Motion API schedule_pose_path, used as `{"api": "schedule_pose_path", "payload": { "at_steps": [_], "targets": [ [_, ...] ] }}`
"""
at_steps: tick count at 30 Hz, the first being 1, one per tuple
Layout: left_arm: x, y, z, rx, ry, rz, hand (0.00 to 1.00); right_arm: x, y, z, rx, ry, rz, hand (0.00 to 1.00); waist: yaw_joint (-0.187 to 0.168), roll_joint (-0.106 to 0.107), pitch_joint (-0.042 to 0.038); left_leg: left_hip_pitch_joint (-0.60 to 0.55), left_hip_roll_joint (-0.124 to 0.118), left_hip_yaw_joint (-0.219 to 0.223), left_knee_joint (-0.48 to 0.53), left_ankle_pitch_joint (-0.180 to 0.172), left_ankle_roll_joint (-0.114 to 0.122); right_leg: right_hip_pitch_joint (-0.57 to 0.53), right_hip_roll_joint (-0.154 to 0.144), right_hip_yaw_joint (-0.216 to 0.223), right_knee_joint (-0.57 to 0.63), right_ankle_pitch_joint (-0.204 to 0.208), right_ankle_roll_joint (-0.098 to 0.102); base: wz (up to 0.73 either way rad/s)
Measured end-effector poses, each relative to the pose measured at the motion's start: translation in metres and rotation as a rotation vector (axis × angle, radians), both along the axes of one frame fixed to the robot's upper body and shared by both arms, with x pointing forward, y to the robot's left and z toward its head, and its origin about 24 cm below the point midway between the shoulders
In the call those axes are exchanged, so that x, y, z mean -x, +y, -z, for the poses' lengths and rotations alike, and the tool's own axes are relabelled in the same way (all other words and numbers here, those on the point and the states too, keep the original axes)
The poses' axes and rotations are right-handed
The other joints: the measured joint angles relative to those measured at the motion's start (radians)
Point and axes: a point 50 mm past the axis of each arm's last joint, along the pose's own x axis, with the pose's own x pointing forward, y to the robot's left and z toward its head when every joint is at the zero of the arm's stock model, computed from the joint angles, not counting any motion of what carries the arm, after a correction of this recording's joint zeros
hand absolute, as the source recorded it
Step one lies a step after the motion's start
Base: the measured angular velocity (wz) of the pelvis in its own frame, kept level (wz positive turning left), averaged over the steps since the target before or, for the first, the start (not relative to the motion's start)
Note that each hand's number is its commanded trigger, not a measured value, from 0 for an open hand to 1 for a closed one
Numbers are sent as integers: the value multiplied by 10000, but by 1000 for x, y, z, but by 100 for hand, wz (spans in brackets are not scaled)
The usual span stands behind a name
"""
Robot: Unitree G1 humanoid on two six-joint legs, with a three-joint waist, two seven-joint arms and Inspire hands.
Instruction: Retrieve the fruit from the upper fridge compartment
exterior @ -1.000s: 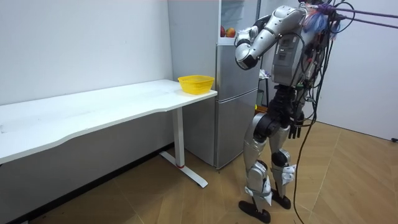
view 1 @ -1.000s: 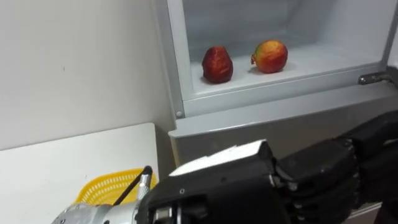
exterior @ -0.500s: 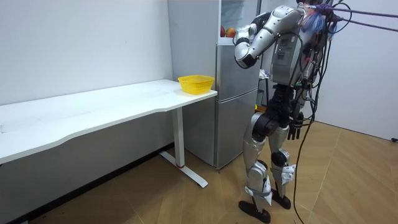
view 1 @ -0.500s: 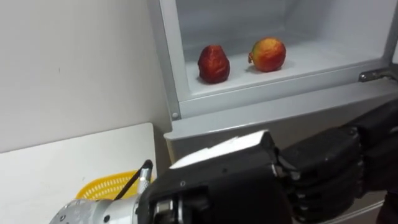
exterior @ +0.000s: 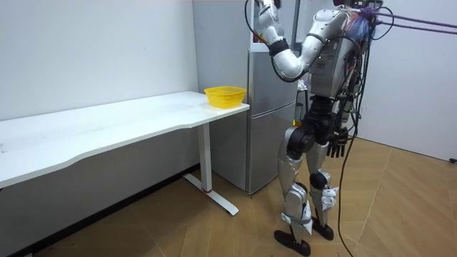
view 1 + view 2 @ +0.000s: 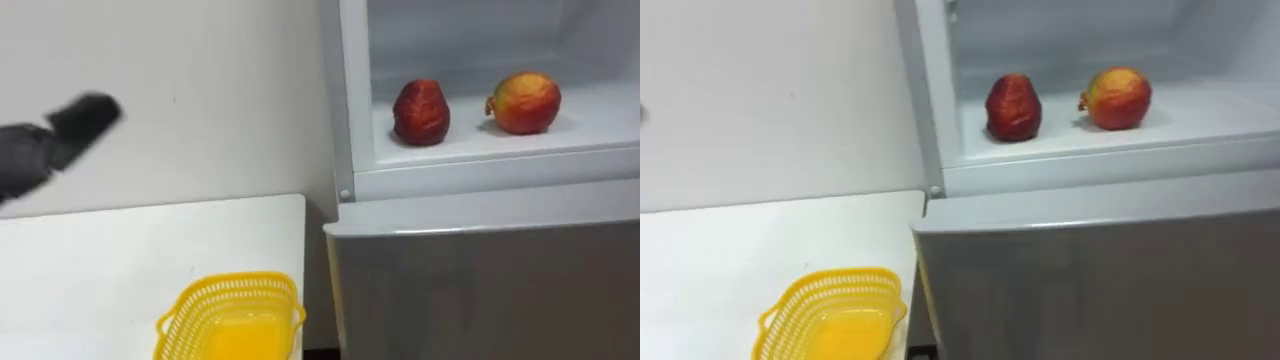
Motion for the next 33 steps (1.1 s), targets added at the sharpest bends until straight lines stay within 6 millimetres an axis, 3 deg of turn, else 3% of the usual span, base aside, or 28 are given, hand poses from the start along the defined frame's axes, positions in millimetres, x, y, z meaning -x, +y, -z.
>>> {"api": "schedule_pose_path", "payload": {
  "at_steps": [1,3,5,8,15,19,21,23,24,26,29,33],
  "targets": [
    [7,9,1,390,-233,-980,0,1,0,0,-4,-53,17,0,99,-45,43,29,1,-63,2,-20,-10,38,1,-97,9,-2,3,6],
    [18,21,5,996,-507,-2309,0,1,0,0,6,-92,-11,0,205,-58,52,5,1,-131,60,-75,-14,54,2,-204,12,-7,8,0],
    [35,36,18,1893,-608,-4095,0,0,-1,-1,33,-164,-21,0,247,36,43,-76,-2,-194,167,-135,5,78,-1,-259,7,-11,14,8],
    [44,52,35,3174,-500,-5469,0,-1,-1,-1,31,-189,-37,0,317,101,84,-108,-19,-315,343,-191,30,131,-14,-311,8,-42,35,10],
    [55,91,88,5763,749,-8564,0,0,2,0,-107,-137,-83,0,324,97,22,-225,-66,-583,447,-194,15,129,-45,-563,46,-112,11,10],
    [60,112,144,7133,2923,-10039,0,-3,2,0,-121,-36,-272,0,278,74,30,-231,-86,-654,431,-184,1,160,-51,-637,33,-141,-7,5],
    [61,112,175,7956,4093,-10352,0,-6,3,1,-124,-59,-297,0,237,44,27,-224,-108,-681,386,-180,-5,158,-59,-638,31,-172,-1,5],
    [64,111,220,9099,5815,-10679,0,-11,4,1,-156,-168,-410,0,215,-35,29,-211,-115,-699,361,-176,-10,170,-63,-653,38,-186,-5,0],
    [66,110,232,9380,6276,-10767,0,-12,4,1,-156,-187,-441,0,151,-72,32,-226,-116,-715,366,-176,-10,173,-73,-712,38,-186,-5,8],
    [70,101,275,10260,8200,-10798,0,-13,5,2,-185,-126,-424,0,51,-230,28,-244,-137,-777,361,-179,-13,200,-74,-770,23,-186,-5,8],
    [79,79,323,10979,10737,-10552,0,-12,8,3,-217,32,-372,0,20,-346,-11,-252,-161,-908,381,-192,-15,206,-66,-770,26,-188,-2,4],
    [103,53,374,10867,14129,-10289,0,-13,14,5,-415,185,-347,0,-131,-444,0,-245,-140,-1043,411,-282,-31,318,-40,-912,61,-184,-4,6]
  ]
}}
